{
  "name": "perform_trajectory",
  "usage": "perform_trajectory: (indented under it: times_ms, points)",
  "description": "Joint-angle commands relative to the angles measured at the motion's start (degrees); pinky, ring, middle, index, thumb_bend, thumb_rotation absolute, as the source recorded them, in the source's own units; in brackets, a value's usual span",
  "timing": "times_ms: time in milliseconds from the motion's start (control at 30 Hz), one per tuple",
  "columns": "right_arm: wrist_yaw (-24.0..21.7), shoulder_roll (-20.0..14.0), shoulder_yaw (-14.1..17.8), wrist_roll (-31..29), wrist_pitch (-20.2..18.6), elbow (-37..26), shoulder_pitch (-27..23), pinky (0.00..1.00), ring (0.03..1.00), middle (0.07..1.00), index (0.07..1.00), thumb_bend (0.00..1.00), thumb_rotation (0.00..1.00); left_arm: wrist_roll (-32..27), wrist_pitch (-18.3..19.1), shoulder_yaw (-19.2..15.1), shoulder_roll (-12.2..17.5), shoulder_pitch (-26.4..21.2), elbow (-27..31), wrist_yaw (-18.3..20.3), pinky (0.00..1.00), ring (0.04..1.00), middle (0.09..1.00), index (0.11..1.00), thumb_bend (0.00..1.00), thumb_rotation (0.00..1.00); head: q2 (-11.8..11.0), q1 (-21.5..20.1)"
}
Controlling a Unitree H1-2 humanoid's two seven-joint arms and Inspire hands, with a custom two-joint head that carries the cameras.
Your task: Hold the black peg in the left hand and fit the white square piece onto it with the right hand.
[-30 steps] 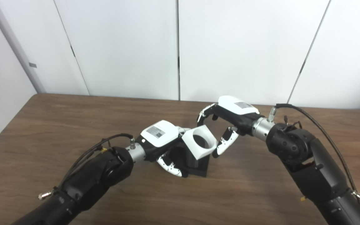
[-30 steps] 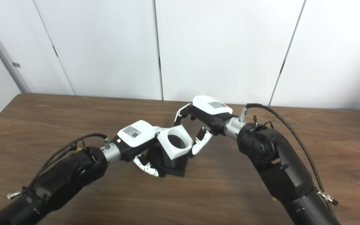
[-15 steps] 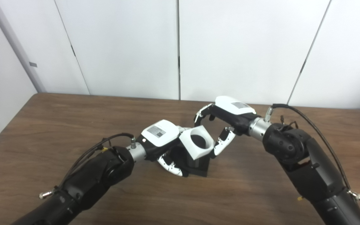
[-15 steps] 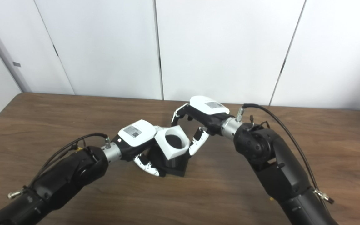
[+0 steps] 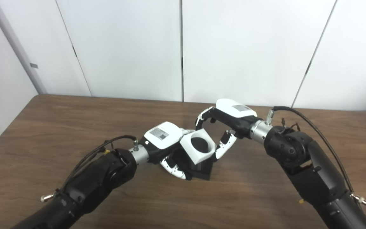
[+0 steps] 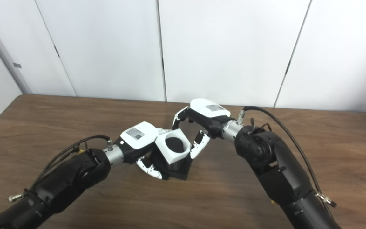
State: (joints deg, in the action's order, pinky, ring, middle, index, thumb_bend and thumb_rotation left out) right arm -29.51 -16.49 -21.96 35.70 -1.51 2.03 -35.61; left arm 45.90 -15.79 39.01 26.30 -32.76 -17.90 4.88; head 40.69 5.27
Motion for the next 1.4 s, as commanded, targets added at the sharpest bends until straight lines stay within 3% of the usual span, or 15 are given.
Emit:
perform_trajectory:
  times_ms: [0, 367, 567, 1100, 1133, 1200, 1367]
  points:
    - [0.39, 0.88, -0.41, -0.30, 0.75, -2.41, -3.47, 0.69, 0.774, 0.740, 0.479, 0.52, 0.13, 3.97, 0.03, 4.30, -2.08, 3.07, -1.58, 6.23, 0.70, 0.827, 0.916, 0.592, 0.92, 0.25, 0.02, 0.02]
    - [-7.66, -3.28, -5.46, 1.80, 1.82, -3.26, -7.36, 0.74, 0.797, 0.748, 0.476, 0.52, 0.13, 3.65, -0.43, 4.12, -1.73, 3.17, -1.67, 6.19, 0.68, 0.822, 0.911, 0.589, 0.92, 0.26, 0.48, -0.46]
    - [-12.78, -5.01, -6.84, 2.99, -0.87, -4.38, -8.90, 0.77, 0.803, 0.752, 0.476, 0.52, 0.13, 3.62, 0.25, 3.98, -1.55, 3.23, -1.13, 6.99, 0.69, 0.824, 0.915, 0.593, 0.91, 0.25, 0.55, -0.57]
    - [-14.40, -5.59, -6.37, 4.06, -1.31, -4.40, -8.46, 0.71, 0.772, 0.739, 0.490, 0.52, 0.14, 2.36, -0.15, 3.02, -0.71, 3.05, -0.90, 7.11, 0.71, 0.839, 0.921, 0.580, 0.91, 0.27, 0.88, -0.77]
    - [-14.15, -5.49, -6.15, 3.88, -1.42, -4.38, -8.31, 0.70, 0.764, 0.737, 0.601, 0.69, 0.19, 2.56, 0.00, 3.08, -0.68, 3.03, -0.75, 7.33, 0.70, 0.838, 0.922, 0.579, 0.91, 0.28, 0.88, -0.77]
    - [-13.66, -5.31, -5.73, 3.46, -1.47, -4.27, -8.06, 0.68, 0.758, 0.738, 0.681, 0.81, 0.23, 2.98, 0.20, 3.21, -0.63, 3.01, -0.61, 7.45, 0.71, 0.843, 0.924, 0.584, 0.90, 0.29, 0.88, -0.77]
    - [-12.90, -5.24, -5.29, 3.27, -0.99, -3.90, -7.90, 0.68, 0.758, 0.747, 0.695, 0.86, 0.27, 2.96, 0.08, 3.24, -0.75, 3.01, -0.71, 7.35, 0.70, 0.837, 0.922, 0.583, 0.90, 0.28, 1.04, -0.83]
